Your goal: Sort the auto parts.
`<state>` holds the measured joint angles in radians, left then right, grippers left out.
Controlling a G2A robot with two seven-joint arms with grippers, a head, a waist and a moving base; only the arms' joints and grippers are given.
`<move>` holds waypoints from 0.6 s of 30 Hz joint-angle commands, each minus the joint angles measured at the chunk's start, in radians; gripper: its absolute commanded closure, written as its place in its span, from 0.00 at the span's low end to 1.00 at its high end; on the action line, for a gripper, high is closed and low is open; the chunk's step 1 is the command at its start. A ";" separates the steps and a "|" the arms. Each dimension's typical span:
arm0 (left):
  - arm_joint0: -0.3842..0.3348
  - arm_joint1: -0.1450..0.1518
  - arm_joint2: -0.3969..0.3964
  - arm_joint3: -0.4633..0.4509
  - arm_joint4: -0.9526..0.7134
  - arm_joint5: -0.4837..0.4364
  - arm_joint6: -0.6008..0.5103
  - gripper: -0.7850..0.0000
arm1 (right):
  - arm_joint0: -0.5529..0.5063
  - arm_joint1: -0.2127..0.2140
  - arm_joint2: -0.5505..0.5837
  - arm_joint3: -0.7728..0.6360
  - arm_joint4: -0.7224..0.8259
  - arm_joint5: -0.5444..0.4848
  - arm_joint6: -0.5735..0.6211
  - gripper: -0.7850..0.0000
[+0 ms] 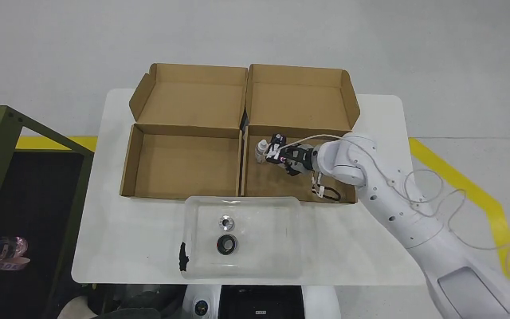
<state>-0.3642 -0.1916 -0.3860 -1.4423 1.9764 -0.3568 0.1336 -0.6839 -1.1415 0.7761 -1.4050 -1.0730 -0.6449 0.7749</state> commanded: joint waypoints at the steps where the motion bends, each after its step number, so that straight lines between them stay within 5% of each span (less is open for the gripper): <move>1: 0.000 0.000 0.000 0.000 0.000 0.000 0.000 0.00 | 0.002 -0.003 -0.005 0.008 0.000 0.003 -0.001 0.84; 7: 0.000 0.000 0.000 0.000 0.000 0.000 0.000 0.00 | 0.007 -0.009 -0.006 0.020 0.009 0.002 -0.013 0.64; 18: 0.000 0.000 0.000 0.000 0.000 0.000 0.000 0.00 | -0.086 0.032 0.121 -0.144 0.001 -0.002 -0.023 0.58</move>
<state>-0.3642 -0.1916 -0.3860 -1.4423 1.9764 -0.3568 0.1336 -0.7584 -1.1140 0.8822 -1.5271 -1.0728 -0.6419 0.7532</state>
